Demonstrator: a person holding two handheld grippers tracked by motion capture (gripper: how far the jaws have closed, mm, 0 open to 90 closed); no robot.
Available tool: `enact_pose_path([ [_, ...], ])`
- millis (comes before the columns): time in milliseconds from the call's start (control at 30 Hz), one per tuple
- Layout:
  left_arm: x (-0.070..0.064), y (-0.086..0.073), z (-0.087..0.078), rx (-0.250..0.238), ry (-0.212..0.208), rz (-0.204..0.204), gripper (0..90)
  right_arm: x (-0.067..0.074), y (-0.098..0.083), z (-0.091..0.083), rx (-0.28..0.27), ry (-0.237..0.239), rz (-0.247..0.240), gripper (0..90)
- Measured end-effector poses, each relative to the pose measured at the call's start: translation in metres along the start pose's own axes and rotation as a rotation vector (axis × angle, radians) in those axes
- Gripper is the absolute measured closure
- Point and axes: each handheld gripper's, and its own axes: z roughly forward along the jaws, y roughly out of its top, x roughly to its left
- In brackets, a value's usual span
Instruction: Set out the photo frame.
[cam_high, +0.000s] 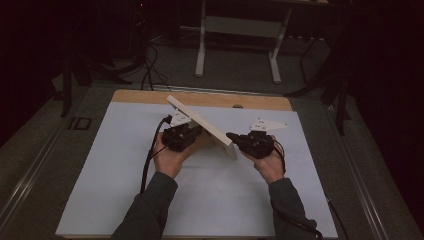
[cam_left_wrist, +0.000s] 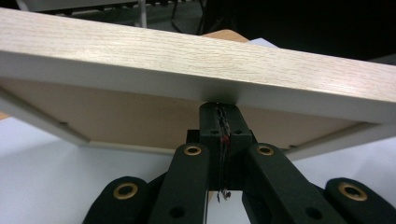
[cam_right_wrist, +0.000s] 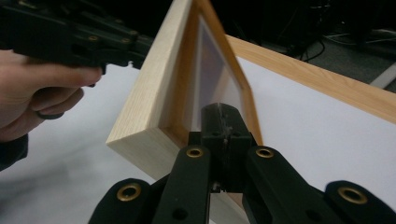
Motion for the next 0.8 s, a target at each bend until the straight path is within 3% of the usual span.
enact_pose_path([
  [133, 0.000, 0.000, -0.001, 0.003, -0.002, -0.004, 90.0, 0.005, 0.001, 0.002, 0.003, 0.015, -0.013, 89.7],
  [467, -0.012, -0.001, -0.002, 0.016, -0.030, 0.037, 90.0, 0.011, 0.001, 0.004, 0.003, 0.026, -0.025, 89.7],
  [800, -0.006, -0.001, -0.001, 0.020, -0.032, 0.028, 90.0, 0.016, 0.000, 0.003, 0.002, 0.039, -0.036, 89.7],
])
